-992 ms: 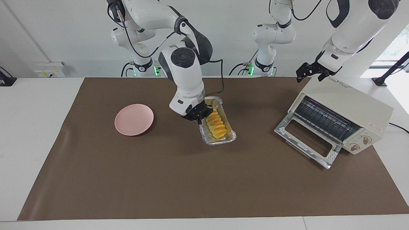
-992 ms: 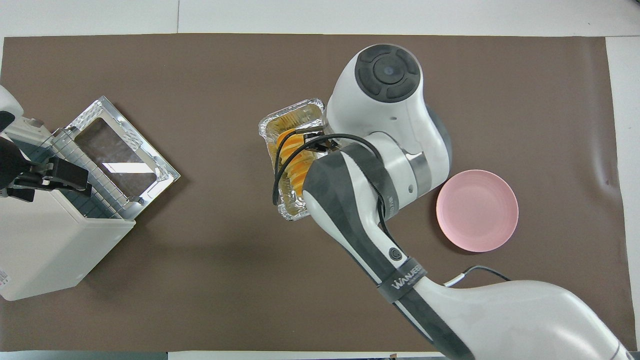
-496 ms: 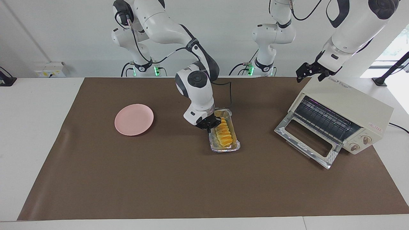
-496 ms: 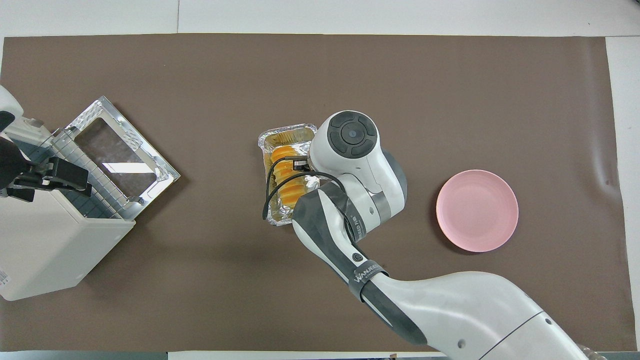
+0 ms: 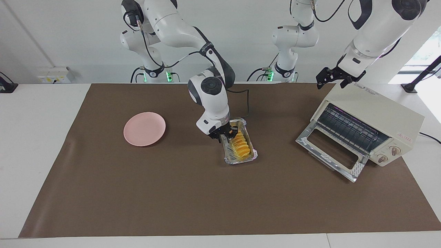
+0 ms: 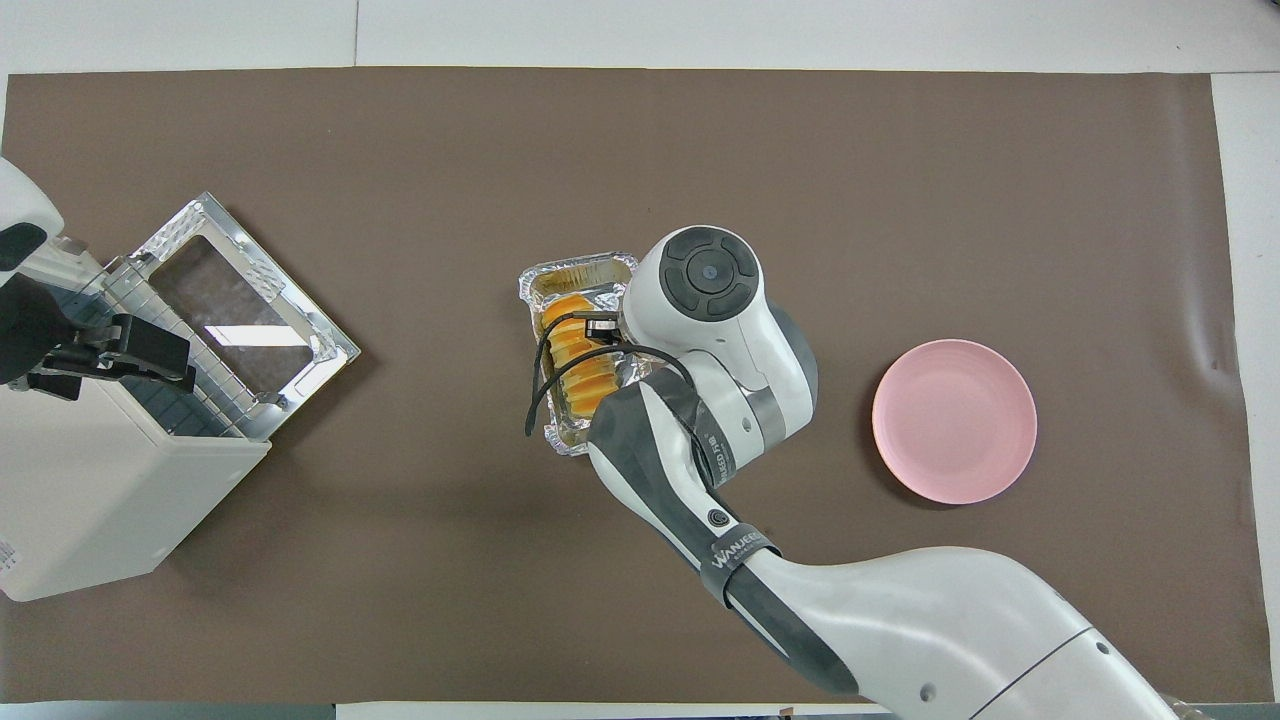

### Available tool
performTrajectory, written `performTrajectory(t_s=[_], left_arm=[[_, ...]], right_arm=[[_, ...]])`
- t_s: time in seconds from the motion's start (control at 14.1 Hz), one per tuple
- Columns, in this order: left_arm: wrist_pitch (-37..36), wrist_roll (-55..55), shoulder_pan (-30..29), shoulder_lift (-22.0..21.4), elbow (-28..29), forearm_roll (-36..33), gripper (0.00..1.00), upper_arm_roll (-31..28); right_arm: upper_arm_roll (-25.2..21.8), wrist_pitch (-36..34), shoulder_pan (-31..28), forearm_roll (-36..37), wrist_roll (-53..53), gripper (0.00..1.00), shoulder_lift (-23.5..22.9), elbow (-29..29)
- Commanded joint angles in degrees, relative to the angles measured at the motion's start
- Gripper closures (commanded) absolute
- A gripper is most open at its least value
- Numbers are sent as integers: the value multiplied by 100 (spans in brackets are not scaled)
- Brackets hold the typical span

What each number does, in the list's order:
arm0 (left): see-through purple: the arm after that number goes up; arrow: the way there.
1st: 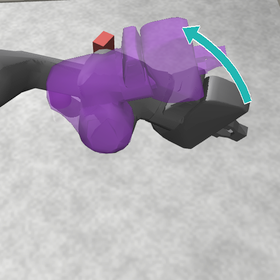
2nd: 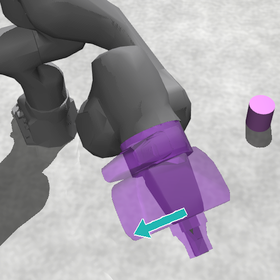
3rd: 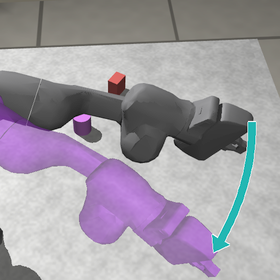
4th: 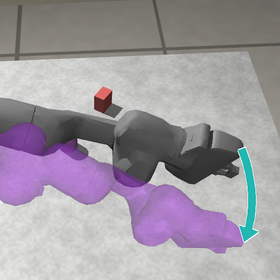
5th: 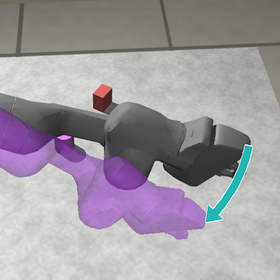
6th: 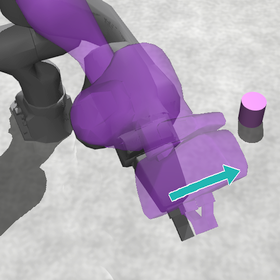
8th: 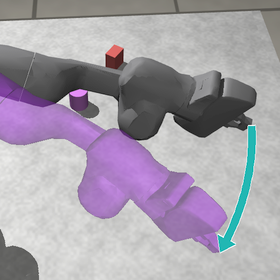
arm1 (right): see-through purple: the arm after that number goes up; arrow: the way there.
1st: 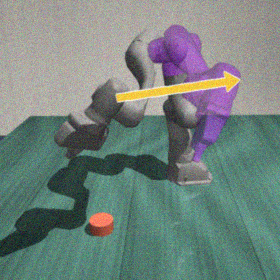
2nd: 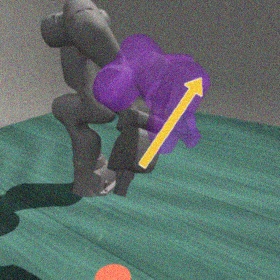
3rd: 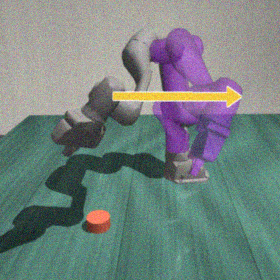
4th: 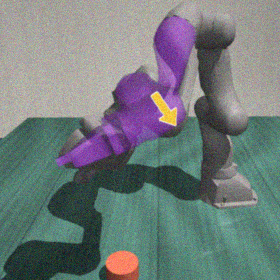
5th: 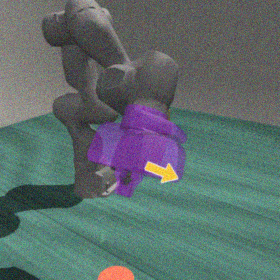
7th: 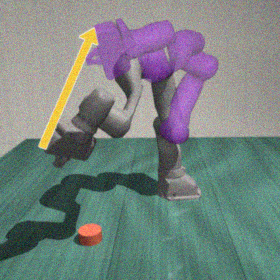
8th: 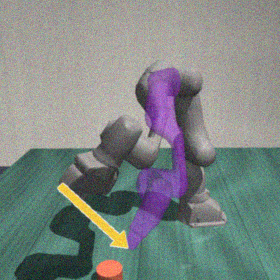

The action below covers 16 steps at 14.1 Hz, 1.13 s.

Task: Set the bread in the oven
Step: 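Carry the foil tray toward the oven and set it down midway, then release the tray with the right gripper while the left gripper reaches it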

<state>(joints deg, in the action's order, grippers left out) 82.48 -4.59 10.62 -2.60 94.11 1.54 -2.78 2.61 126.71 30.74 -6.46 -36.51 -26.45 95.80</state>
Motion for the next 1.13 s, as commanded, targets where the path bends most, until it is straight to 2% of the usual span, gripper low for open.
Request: performTrajectory(t_s=[0.0, 0.21, 0.57, 0.71, 0.85, 1.06], left_arm=[[705, -453, 571, -83, 212, 57, 0, -21], [1112, -1069, 924, 22, 292, 127, 0, -4], [2427, -2245, 1380, 268, 854, 636, 0, 14], [2974, -2896, 1968, 863, 689, 628, 0, -12], [3081, -3135, 2347, 1697, 110, 541, 0, -12], [3388, -3355, 2725, 2368, -217, 523, 0, -12]], right_arm=[[-59, -723, -24, -57, -164, 0, 306, -166], [-112, -1209, -470, -48, 142, 0, 701, -264], [-112, -1666, -1692, -48, 2039, 0, 1256, -264], [-112, -1851, -2167, -30, 2751, 0, 1396, -264], [-138, -2053, -2510, 22, 3428, 0, 1537, -246], [-147, -2369, -2897, 505, 4036, 0, 1791, -237]])
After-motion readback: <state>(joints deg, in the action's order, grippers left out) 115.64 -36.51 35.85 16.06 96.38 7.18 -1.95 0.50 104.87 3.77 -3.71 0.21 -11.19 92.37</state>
